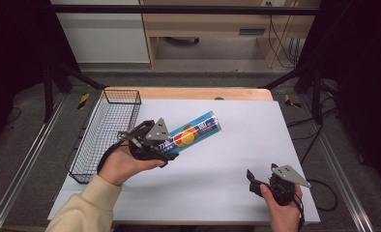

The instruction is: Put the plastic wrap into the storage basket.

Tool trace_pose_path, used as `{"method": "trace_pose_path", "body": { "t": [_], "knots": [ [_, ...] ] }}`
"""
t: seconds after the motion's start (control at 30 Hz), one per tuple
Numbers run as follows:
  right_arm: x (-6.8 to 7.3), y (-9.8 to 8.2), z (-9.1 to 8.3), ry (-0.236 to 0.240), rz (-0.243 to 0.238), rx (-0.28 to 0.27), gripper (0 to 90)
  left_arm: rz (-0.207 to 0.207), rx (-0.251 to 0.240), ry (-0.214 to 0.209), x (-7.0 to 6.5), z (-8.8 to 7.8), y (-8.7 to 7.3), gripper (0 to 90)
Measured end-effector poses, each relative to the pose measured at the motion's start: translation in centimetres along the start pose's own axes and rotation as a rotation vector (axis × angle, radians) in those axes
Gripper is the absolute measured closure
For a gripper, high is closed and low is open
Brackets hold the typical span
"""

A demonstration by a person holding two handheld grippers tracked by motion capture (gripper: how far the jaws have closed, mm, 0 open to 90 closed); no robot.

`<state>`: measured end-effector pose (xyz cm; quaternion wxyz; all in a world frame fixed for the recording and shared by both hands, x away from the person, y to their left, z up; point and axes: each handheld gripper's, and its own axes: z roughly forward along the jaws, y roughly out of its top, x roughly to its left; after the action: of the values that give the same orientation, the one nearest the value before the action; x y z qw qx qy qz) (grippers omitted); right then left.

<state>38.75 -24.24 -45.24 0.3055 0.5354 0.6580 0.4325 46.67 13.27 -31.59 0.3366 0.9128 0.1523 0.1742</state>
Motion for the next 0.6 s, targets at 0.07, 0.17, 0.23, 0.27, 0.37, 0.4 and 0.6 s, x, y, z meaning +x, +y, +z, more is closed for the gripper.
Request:
{"method": "trace_pose_path", "body": {
  "t": [0.07,0.17,0.23,0.27,0.37,0.4,0.6],
  "knots": [
    [-0.1,0.0,0.0,0.001,0.002,-0.003,10.6,-0.011,0.008,0.023,0.4,-0.4,-0.2,32.1],
    [-0.2,0.1,0.0,0.004,0.005,-0.004,10.6,-0.020,0.015,0.038,0.5,-0.8,-0.4,32.1],
    [-0.1,0.1,-0.1,0.007,0.000,-0.009,10.6,-0.039,0.022,0.056,0.8,-1.3,-0.7,32.2],
    [-0.1,0.1,-0.1,0.007,0.000,-0.009,10.6,-0.039,0.022,0.056,0.8,-1.3,-0.7,32.2],
    [0.0,0.1,-0.2,0.013,0.007,-0.008,10.6,-0.054,0.024,0.073,1.0,-1.8,-1.0,32.2],
    [0.0,0.1,-0.2,0.010,0.000,-0.009,10.6,-0.060,0.025,0.075,1.1,-2.0,-1.1,32.2],
    [-0.1,0.1,-0.1,0.007,0.004,-0.010,10.6,-0.075,0.035,0.098,1.6,-2.7,-1.7,32.2]
  ]
}}
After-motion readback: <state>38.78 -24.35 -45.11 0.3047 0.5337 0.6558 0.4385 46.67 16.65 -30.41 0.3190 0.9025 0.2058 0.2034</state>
